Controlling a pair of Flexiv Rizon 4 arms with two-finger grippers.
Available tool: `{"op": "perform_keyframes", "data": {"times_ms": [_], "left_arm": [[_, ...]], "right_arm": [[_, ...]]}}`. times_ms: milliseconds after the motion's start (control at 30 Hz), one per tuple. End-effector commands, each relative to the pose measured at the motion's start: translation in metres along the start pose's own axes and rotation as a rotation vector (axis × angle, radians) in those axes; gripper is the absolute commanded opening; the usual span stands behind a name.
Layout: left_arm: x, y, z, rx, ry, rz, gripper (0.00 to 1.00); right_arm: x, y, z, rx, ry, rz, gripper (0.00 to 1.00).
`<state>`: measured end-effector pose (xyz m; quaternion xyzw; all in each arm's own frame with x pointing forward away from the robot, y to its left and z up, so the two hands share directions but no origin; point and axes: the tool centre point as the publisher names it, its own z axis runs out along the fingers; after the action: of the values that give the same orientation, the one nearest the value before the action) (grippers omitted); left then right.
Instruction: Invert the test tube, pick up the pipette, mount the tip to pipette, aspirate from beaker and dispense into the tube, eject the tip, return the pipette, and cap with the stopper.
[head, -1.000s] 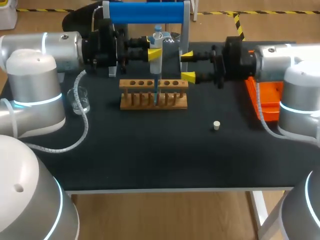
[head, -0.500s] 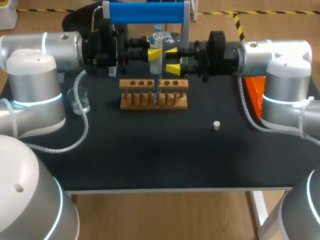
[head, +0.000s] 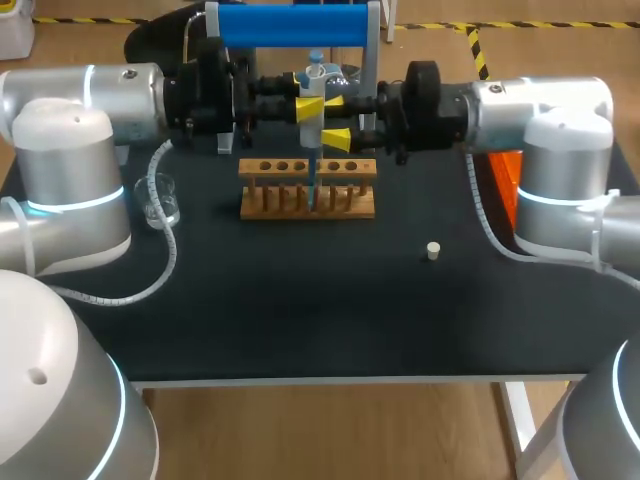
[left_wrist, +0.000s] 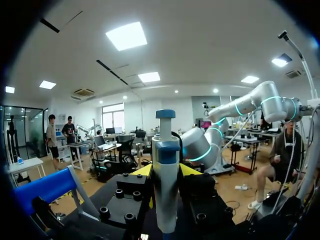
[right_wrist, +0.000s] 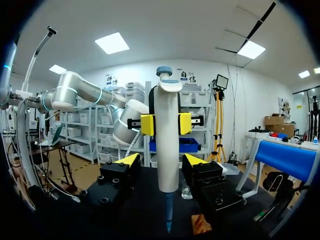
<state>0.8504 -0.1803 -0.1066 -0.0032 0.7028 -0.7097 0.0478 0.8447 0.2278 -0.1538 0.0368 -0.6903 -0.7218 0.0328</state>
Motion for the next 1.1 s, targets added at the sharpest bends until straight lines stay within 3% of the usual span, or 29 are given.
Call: {"op": "perform_keyframes", "data": {"times_ms": [33, 1100], "left_arm": [[-0.001, 0.000, 0.000, 0.001, 0.002, 0.001, 0.00], [-0.001, 0.000, 0.000, 0.001, 0.002, 0.001, 0.00]], "right_arm": [[-0.002, -0.001, 0.005, 0.003, 0.002, 0.000, 0.55], [-0.010, 0.005, 0.027, 0.028, 0.008, -0.018, 0.49]]}}
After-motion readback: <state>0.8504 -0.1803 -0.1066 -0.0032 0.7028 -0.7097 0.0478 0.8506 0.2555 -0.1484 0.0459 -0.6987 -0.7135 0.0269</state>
